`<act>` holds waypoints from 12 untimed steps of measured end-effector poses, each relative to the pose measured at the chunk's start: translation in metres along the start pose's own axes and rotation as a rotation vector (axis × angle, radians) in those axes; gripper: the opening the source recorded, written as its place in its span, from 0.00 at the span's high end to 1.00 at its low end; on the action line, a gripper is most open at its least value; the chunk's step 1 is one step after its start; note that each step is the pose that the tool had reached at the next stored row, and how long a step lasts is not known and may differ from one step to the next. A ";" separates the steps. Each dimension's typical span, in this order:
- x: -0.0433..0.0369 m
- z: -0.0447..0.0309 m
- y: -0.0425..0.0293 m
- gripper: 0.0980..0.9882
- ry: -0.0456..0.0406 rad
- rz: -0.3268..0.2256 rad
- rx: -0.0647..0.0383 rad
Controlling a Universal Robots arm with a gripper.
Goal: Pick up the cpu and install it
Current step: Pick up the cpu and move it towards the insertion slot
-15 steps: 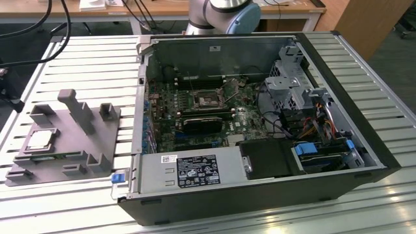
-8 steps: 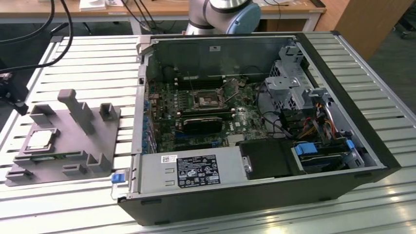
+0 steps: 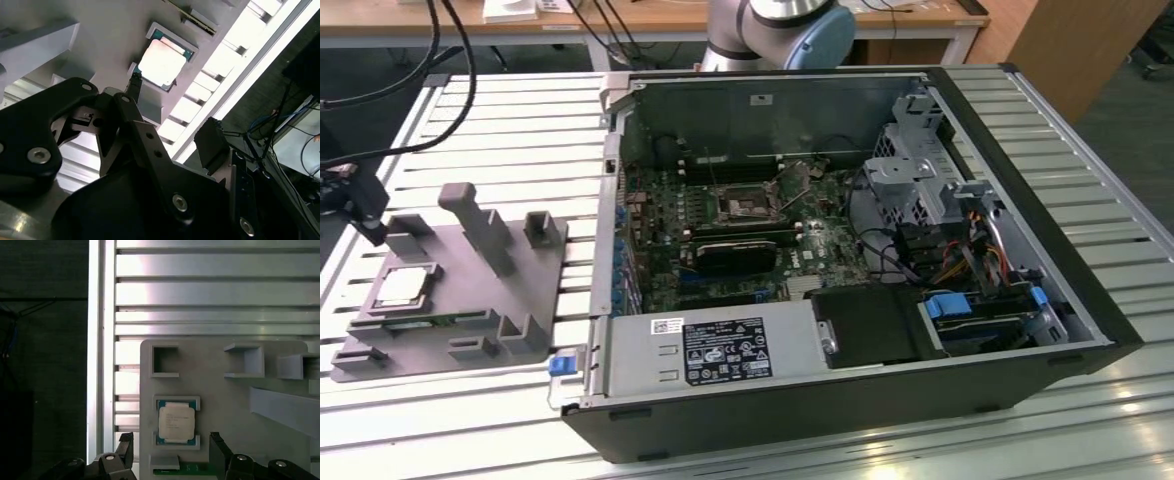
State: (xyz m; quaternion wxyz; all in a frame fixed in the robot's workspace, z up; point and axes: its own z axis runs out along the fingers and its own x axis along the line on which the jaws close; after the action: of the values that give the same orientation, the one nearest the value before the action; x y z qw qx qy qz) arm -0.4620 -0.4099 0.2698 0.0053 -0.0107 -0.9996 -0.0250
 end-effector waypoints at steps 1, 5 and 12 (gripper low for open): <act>0.0000 0.0017 -0.0002 0.32 0.0001 0.000 0.000; -0.0001 0.0075 -0.0013 0.32 0.0001 0.000 0.000; -0.0003 0.0190 -0.0030 0.32 0.0000 0.000 0.000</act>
State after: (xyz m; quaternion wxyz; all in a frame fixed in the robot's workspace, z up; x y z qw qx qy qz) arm -0.4620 -0.4119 0.2506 0.0053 -0.0108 -0.9996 -0.0250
